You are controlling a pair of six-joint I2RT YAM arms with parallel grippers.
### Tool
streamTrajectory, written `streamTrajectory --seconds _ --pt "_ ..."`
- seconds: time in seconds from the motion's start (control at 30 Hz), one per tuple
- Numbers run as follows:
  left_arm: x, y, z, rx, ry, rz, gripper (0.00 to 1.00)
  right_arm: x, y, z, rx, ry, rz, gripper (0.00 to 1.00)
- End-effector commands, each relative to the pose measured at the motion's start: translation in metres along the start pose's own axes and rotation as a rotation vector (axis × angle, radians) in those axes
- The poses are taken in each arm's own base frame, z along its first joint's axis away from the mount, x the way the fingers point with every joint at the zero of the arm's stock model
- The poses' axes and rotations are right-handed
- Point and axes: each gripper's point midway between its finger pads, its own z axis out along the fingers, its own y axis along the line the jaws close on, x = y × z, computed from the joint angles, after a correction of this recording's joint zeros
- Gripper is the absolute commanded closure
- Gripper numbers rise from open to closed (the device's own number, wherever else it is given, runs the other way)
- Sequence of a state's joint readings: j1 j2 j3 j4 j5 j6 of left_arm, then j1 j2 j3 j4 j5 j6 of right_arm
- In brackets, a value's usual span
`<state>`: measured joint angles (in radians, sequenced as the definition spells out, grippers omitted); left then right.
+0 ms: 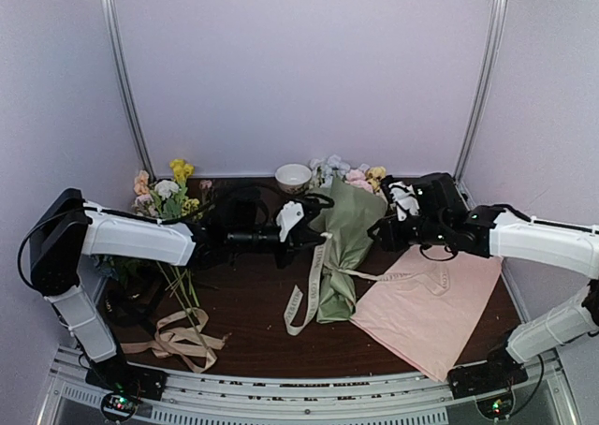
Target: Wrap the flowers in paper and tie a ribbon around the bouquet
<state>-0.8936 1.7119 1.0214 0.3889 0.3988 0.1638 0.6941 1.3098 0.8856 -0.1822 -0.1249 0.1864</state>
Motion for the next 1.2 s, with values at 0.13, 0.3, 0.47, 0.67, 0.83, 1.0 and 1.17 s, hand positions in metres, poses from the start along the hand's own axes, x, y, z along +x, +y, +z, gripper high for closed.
streamTrajectory --seconds 0.13,0.3,0.47,0.67,0.83,1.0,1.17 --pt "-0.006 0.002 0.001 -0.093 -0.059 0.004 1.0 0.122 -0.187 -0.048 0.57 0.274 0.493 0.38" --pt "-0.001 -0.002 0.004 -0.096 -0.036 0.009 1.0 0.153 -0.193 -0.032 0.51 0.4 0.561 0.37" --pt "0.0 -0.004 0.002 -0.106 -0.025 0.022 1.0 0.173 -0.196 -0.025 0.51 0.473 0.583 0.48" --pt "-0.001 -0.007 0.002 -0.111 -0.009 0.056 1.0 0.157 -0.204 -0.036 0.525 0.419 0.577 1.0" --pt "0.001 -0.012 0.002 -0.109 -0.006 0.065 1.0 0.088 -0.201 -0.047 0.539 0.294 0.487 1.0" --pt "0.003 -0.022 0.0 -0.101 -0.026 0.069 1.0 -0.024 -0.117 -0.031 0.327 0.118 0.237 1.0" --pt "0.001 -0.034 -0.002 -0.082 -0.06 0.066 1.0 -0.111 0.038 -0.006 -0.165 -0.064 0.093 1.0"
